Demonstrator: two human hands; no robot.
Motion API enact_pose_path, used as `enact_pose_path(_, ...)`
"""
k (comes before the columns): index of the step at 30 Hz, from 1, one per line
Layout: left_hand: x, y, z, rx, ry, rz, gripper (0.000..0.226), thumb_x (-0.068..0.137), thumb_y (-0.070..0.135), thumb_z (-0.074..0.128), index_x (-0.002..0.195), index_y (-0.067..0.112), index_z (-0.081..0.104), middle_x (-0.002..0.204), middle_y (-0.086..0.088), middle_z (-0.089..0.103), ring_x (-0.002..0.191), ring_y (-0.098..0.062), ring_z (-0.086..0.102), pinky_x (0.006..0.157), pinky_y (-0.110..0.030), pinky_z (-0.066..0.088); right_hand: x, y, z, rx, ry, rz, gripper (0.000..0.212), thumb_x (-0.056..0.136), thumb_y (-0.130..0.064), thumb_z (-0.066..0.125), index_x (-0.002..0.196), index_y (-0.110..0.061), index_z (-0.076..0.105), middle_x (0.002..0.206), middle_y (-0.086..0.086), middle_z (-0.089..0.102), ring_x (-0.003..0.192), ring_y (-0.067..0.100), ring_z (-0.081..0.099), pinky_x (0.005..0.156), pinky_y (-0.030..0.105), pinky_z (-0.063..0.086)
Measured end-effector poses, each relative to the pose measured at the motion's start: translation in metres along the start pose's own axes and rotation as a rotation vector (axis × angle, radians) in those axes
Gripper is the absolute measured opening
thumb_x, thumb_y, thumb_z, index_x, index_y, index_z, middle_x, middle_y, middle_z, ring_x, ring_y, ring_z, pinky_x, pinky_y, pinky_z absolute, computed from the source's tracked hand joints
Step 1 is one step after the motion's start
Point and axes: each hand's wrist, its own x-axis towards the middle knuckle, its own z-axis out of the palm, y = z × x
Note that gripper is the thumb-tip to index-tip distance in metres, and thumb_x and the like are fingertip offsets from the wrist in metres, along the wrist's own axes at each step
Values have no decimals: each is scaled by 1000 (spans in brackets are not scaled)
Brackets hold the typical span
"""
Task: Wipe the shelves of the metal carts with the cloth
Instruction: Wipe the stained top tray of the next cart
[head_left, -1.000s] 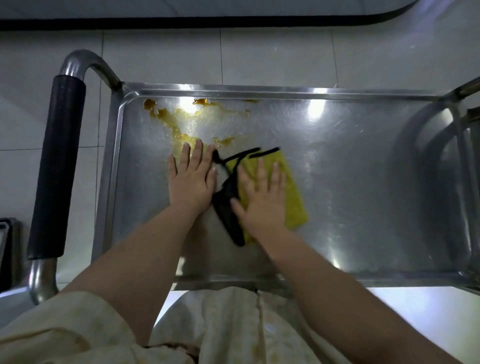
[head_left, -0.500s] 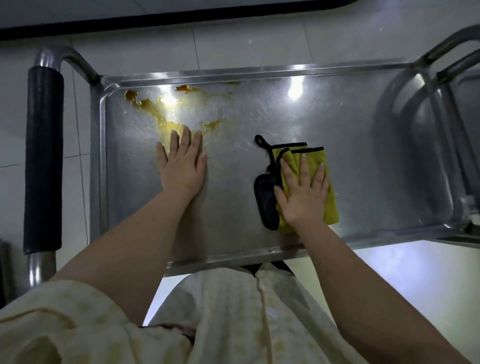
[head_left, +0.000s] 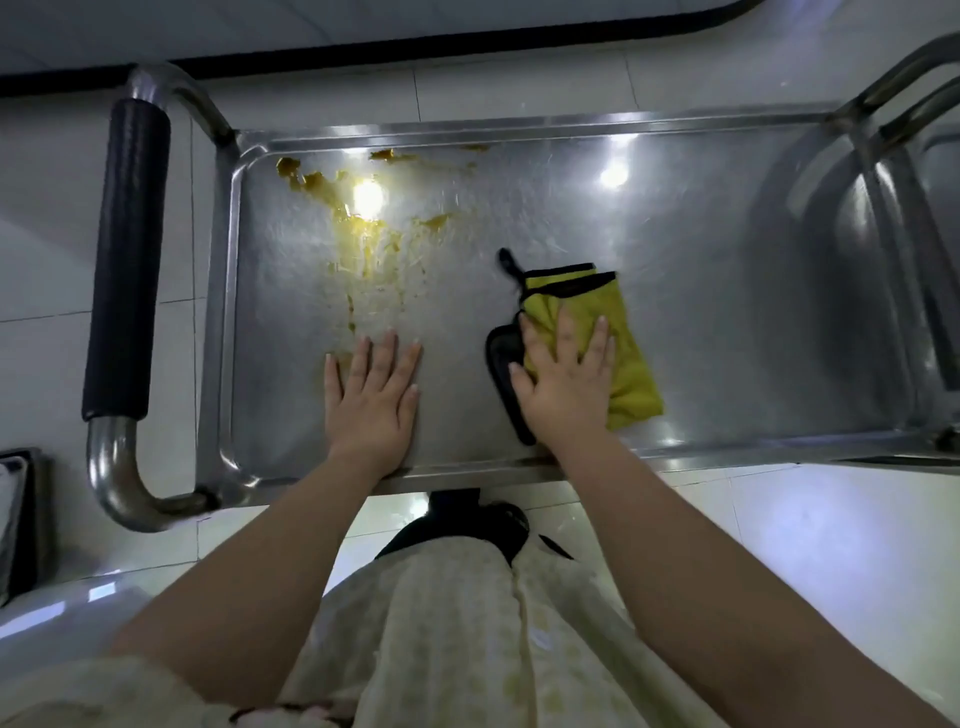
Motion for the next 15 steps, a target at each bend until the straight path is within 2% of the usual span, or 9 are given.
enact_pose_path(4, -10, -4, 5, -21, 52, 7, 55, 99, 46, 8, 154, 40, 3, 163, 8, -1, 150, -20, -2, 117, -49, -13, -30, -34, 10, -56, -12, -231, 55, 96, -54, 38, 148, -37, 36, 160, 10, 23, 142, 54, 13, 115, 63, 12)
enact_pose_path(7, -11, -6, 6, -18, 59, 12, 53, 100, 45, 9, 152, 42, -1, 163, 8, 0, 150, -20, -2, 117, -48, -12, -24, -15, 5, -82, -57, -286, 57, 95, -62, 30, 150, -46, 22, 163, 3, 16, 145, 49, 5, 116, 63, 5)
enact_pose_path(10, -11, -3, 8, -26, 70, -6, 52, 102, 45, 12, 151, 43, -3, 163, 9, 0, 150, -18, -3, 118, -49, -10, -14, 36, -2, -95, -127, -146, 64, 90, -72, 21, 144, -60, -10, 160, -14, -7, 146, 43, -10, 106, 65, -19)
enact_pose_path(11, -11, -2, 8, -28, 74, -4, 52, 101, 46, 13, 151, 43, -1, 163, 10, 0, 150, -18, -3, 118, -49, -9, -12, 58, -5, -87, -140, -60, 65, 88, -74, 20, 141, -62, -15, 157, -18, -10, 146, 43, -12, 103, 65, -22)
enact_pose_path(15, -12, 1, 9, -18, 76, -11, 52, 100, 47, 10, 152, 44, 1, 163, 10, -1, 150, -18, -4, 118, -50, -8, -18, 127, -19, -22, -127, 187, 63, 90, -69, 25, 144, -59, -6, 163, -11, -1, 146, 41, -13, 109, 70, -10)
